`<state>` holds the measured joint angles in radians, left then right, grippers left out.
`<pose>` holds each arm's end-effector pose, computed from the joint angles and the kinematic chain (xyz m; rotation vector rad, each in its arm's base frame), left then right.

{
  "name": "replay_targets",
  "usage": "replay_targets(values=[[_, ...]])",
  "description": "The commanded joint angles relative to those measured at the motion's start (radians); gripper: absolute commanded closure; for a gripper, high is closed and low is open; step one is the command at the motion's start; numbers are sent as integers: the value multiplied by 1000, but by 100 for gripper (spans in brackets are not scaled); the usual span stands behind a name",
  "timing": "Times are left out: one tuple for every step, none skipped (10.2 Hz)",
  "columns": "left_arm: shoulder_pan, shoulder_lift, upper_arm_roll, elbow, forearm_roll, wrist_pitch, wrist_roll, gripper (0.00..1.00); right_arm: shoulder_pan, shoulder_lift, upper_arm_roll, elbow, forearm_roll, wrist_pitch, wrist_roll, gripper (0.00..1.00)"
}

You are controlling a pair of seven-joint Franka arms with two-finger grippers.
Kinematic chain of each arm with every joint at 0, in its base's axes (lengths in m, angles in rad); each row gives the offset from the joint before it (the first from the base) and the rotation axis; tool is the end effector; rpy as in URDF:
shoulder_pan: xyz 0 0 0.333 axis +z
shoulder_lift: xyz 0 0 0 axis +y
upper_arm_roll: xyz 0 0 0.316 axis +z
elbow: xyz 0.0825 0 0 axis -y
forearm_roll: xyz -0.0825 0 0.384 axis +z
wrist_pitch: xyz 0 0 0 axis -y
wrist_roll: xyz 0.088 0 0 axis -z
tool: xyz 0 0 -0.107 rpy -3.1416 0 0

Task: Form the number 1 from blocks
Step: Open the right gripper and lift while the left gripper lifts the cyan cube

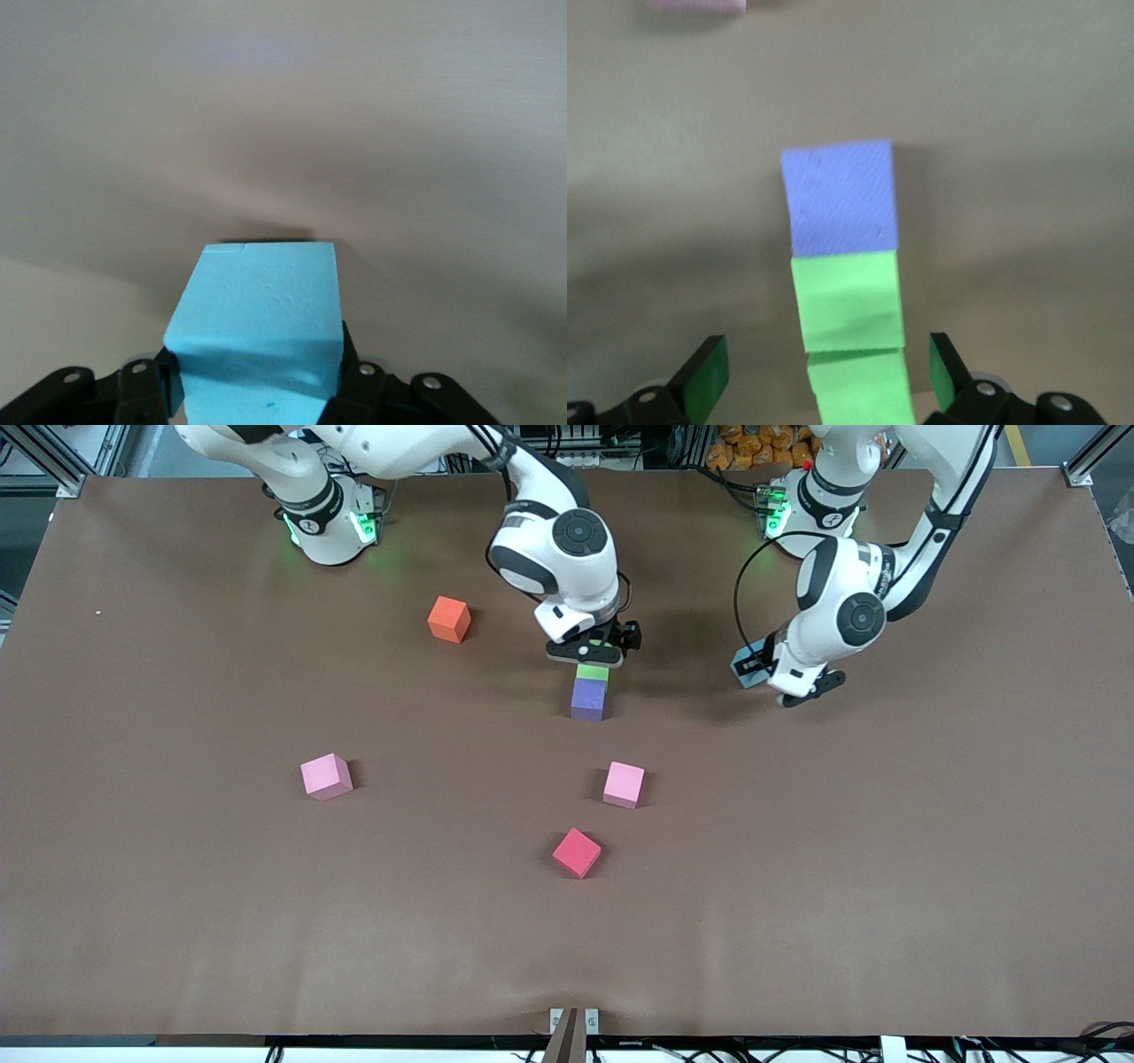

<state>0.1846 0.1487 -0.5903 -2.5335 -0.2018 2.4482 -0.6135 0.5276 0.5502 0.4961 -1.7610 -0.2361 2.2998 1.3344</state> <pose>0.3981 -0.1796 0.2124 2.9930 0.5657 -0.4331 0.3768 0.5482 0.2905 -3.0347 0.3474 0.0601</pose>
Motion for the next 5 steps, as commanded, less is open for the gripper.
replay_targets(values=[[-14, -5, -95, 181, -27, -110, 12, 100, -82, -68, 12, -23, -14, -51, -76, 0], [-34, 6, -109, 291, -18, -174, 14, 100, -119, -85, 4, -22, -11, -81, -137, 0], [-62, 18, -111, 383, -5, -205, 18, 100, -141, -101, -34, -21, 1, -92, -203, 0], [-82, 38, -109, 454, 31, -207, 55, 100, -146, -119, -78, -25, 18, -100, -257, 0], [-118, 89, -100, 534, 56, -207, 98, 100, -158, -136, -117, -26, 30, -120, -315, 0]])
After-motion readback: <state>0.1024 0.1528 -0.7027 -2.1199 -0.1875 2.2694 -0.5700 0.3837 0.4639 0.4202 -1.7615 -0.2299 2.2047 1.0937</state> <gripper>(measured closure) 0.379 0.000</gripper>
